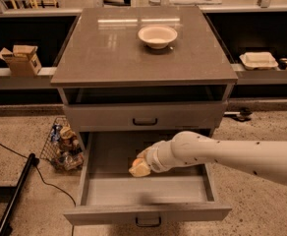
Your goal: Place orange into middle drawer
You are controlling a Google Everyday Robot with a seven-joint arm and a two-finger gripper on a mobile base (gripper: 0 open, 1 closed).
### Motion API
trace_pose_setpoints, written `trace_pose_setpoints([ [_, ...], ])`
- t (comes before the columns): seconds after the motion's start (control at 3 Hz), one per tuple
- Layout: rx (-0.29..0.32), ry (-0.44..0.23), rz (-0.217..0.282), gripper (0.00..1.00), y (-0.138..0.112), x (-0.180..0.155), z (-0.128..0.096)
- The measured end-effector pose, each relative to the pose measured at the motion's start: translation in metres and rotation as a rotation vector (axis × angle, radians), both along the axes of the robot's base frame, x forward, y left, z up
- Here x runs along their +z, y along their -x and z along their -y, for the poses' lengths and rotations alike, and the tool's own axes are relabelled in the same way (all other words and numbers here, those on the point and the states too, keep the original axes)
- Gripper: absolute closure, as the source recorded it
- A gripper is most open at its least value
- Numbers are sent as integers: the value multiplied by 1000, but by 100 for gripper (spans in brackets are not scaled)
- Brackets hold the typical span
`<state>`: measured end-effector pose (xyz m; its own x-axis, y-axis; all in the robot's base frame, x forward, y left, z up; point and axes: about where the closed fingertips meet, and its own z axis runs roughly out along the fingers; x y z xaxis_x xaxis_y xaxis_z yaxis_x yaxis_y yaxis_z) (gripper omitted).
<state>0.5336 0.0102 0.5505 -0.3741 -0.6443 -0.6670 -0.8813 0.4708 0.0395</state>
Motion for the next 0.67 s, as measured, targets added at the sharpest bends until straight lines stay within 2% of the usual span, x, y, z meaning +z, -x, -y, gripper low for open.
trace_pose_setpoints([
  [0.67,10,-37,4,100,-22,-87,-29],
])
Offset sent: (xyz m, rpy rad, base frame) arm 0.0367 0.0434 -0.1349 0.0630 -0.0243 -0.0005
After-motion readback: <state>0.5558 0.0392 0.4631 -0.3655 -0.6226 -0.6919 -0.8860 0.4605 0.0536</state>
